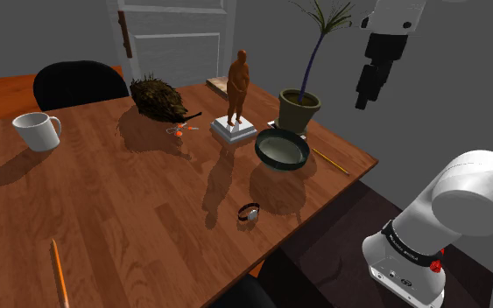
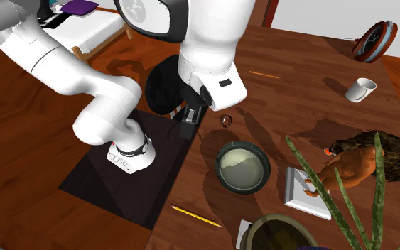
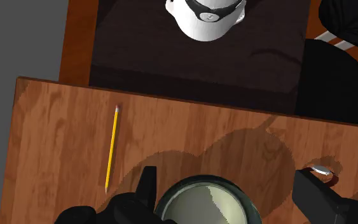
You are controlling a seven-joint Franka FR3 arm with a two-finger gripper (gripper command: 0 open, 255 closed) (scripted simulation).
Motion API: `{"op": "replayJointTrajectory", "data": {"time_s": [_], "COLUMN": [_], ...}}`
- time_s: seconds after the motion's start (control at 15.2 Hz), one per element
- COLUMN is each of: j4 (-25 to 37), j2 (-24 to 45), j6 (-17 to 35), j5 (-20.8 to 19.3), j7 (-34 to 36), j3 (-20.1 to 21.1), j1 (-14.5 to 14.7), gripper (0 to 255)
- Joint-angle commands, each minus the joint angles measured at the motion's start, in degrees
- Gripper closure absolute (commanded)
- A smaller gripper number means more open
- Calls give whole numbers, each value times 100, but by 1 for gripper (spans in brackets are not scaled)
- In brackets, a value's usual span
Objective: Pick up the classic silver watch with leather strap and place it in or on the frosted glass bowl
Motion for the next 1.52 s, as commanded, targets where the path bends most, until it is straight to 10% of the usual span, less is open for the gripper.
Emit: {"op": "replayJointTrajectory", "data": {"time_s": [0.0, 0.73, 1.45], "j4": [0, -1617, -1774], "j2": [0, -459, 1209], "j6": [0, 1663, 4078], "j5": [0, 1335, 2238], "j7": [0, 2942, 5979], "j3": [0, 1649, 3797], "j1": [0, 34, -293], "gripper": [0, 0, 0]}}
